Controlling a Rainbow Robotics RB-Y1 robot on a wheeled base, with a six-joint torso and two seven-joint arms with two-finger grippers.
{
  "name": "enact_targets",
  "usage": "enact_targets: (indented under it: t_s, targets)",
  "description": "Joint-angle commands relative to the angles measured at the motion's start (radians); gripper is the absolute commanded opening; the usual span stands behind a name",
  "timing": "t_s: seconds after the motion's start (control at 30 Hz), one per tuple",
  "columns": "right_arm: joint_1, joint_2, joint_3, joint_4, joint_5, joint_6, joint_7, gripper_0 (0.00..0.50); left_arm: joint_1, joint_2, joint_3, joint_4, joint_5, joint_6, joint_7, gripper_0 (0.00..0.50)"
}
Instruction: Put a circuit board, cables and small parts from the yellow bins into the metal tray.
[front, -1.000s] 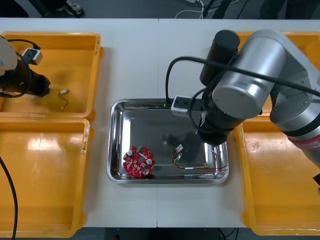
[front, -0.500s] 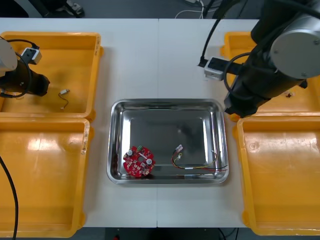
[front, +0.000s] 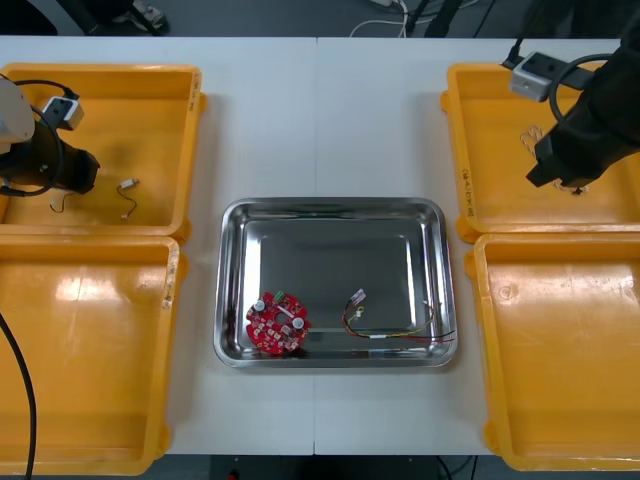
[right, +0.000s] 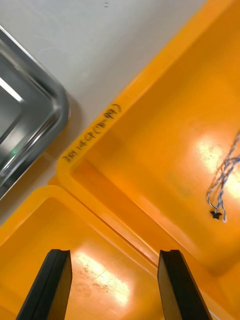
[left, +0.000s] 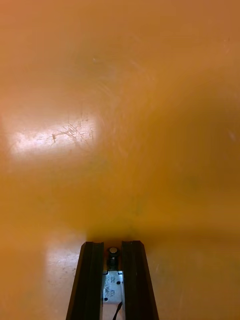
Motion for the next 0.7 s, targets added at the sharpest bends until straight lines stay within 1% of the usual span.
enact_targets:
  t_s: [0.03, 0.27, 0.47, 0.53, 0.6, 0.7]
  targets:
    - [-0.05, -0.039, -0.067, 0.044, 0.049, 0.004, -0.038, 0.5, -0.039, 0.046, 0.014, -0.019, 0.008, 0.042, -0.153, 0.0]
    - [-0.076, -0.032, -0.102, 0.154, 0.099, 0.004, -0.04, 0.5, -0.039, 0.05, 0.026, -0.115, -0.006, 0.159, -0.131, 0.0]
    - [-0.131, -0.005, -0.142, 0.306, 0.168, 0.004, -0.038, 0.5, -0.037, 0.052, 0.04, -0.204, -0.02, 0.26, -0.108, 0.0]
    - [-0.139, -0.002, -0.144, 0.317, 0.176, 0.004, -0.038, 0.5, -0.037, 0.05, 0.04, -0.213, -0.021, 0.271, -0.105, 0.0]
    - [-0.157, 0.001, -0.144, 0.363, 0.213, 0.004, -0.038, 0.5, -0.036, 0.05, 0.04, -0.266, -0.028, 0.329, -0.085, 0.0]
    - [-0.16, 0.009, -0.144, 0.397, 0.241, 0.004, -0.037, 0.5, -0.027, 0.05, 0.029, -0.325, -0.034, 0.38, -0.064, 0.0]
